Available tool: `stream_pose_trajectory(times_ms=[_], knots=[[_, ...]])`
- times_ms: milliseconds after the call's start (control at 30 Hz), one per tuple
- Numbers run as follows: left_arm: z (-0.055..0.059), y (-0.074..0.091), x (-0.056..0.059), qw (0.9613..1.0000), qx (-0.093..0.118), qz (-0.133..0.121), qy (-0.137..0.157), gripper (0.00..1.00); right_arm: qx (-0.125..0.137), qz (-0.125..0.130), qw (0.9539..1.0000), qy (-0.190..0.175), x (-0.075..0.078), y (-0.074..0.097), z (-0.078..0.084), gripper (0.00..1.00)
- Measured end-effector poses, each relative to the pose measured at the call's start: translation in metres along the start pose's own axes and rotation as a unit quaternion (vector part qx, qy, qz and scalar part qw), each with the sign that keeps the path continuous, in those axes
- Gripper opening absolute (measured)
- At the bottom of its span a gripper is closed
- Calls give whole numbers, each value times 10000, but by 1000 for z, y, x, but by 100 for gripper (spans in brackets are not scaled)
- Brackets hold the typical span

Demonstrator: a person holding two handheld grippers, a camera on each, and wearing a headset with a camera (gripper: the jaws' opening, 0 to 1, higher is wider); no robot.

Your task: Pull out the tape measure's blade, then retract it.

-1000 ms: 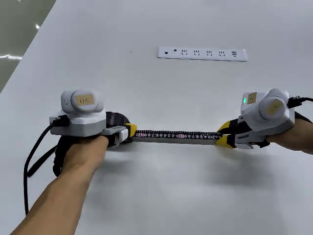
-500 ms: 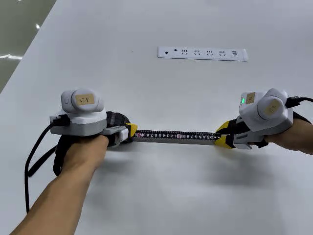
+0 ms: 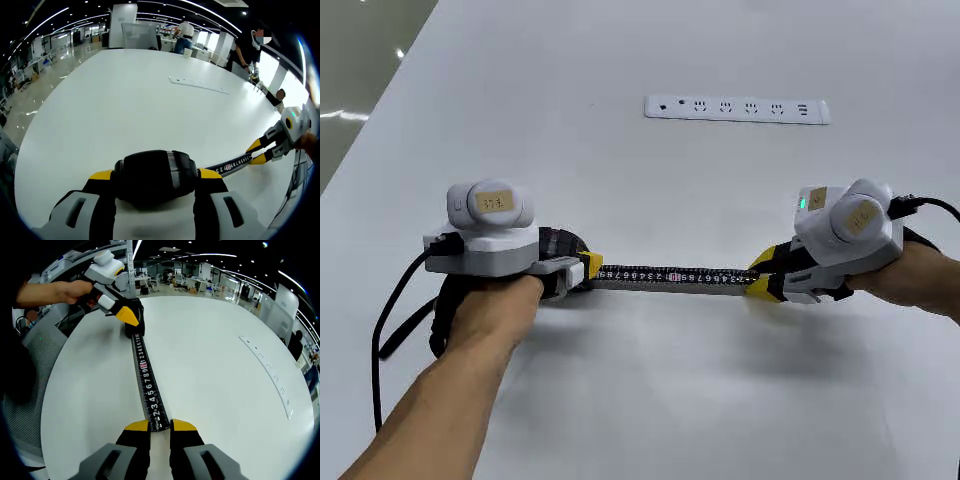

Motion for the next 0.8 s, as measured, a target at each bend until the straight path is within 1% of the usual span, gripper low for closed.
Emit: stream_pose_trajectory(times_ms=[433, 800], knots=[[1, 0, 2, 10000, -21, 39, -17, 58, 57, -50, 10000, -55, -8, -6, -10, 11], [0, 0, 1, 10000, -31, 65, -12, 58, 97, -66, 9999, -84, -12, -10, -18, 11]])
Point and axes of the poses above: the centre of the closed fingertips' face, and the gripper's own axes: y roughly backward along the fingers, x roughly to its right, z roughly out of its underside, the point moved 1 cm from there along y, roughly backward along the fingers, and after that the axes turned 12 degrees about z, right-handed, at the moved point
